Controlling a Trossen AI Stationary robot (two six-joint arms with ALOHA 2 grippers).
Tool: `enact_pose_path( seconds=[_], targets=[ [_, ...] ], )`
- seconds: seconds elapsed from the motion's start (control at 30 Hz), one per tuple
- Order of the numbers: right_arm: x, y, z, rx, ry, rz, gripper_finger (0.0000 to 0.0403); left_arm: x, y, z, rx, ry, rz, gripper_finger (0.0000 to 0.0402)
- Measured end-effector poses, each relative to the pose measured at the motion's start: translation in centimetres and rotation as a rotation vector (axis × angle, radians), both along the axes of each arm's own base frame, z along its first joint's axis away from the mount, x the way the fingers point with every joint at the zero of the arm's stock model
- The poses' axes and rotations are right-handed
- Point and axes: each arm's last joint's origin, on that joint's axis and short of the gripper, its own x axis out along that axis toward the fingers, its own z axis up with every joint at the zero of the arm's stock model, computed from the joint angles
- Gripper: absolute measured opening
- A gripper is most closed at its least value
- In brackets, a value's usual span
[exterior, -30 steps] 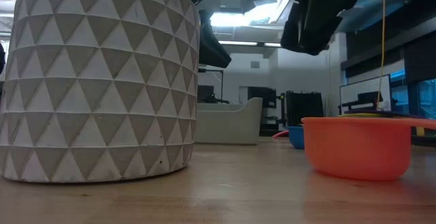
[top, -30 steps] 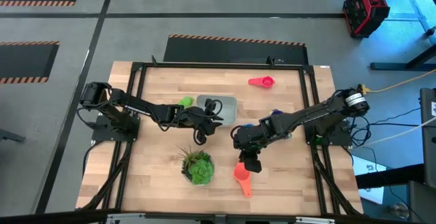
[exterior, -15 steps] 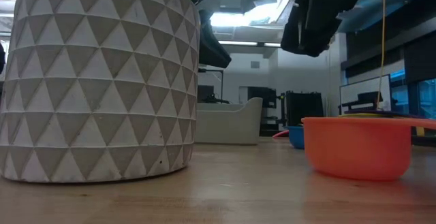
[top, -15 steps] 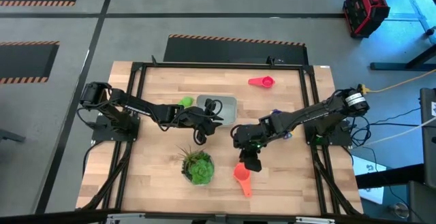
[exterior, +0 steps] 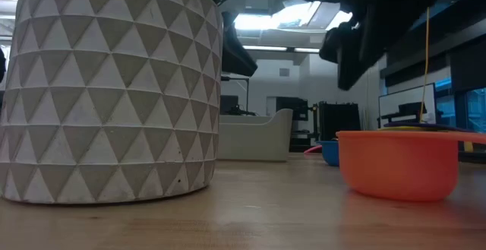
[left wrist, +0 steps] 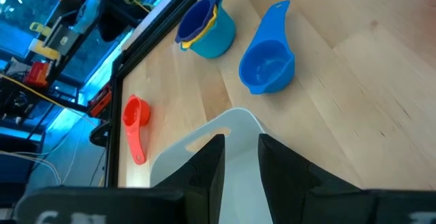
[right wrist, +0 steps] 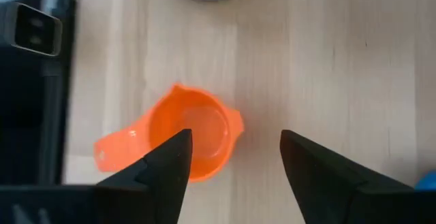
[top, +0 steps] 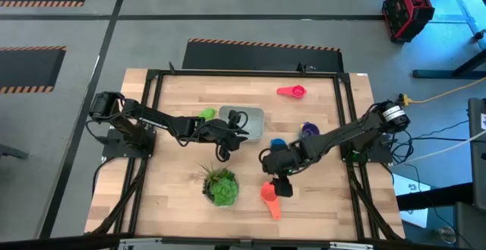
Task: Nest measuring cups in basket
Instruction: Stack the orange measuring cup on top of the the violet measuring cup
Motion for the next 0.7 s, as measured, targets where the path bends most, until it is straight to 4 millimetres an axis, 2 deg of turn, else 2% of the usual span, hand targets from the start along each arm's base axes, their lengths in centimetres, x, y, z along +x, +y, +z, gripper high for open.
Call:
enact_pose_path(
  seconds=[0.37,0.7],
  targets=[
    [0.5,0.9,-3.1,-0.078,0.086,0.002,0.0228,0.0,0.0,0.0,0.0,0.002,0.0,0.0082],
    [0.7,1.0,-3.5,-0.064,0.099,-0.039,0.0228,0.0,0.0,0.0,0.0,0.002,0.0,0.0082]
  ],
)
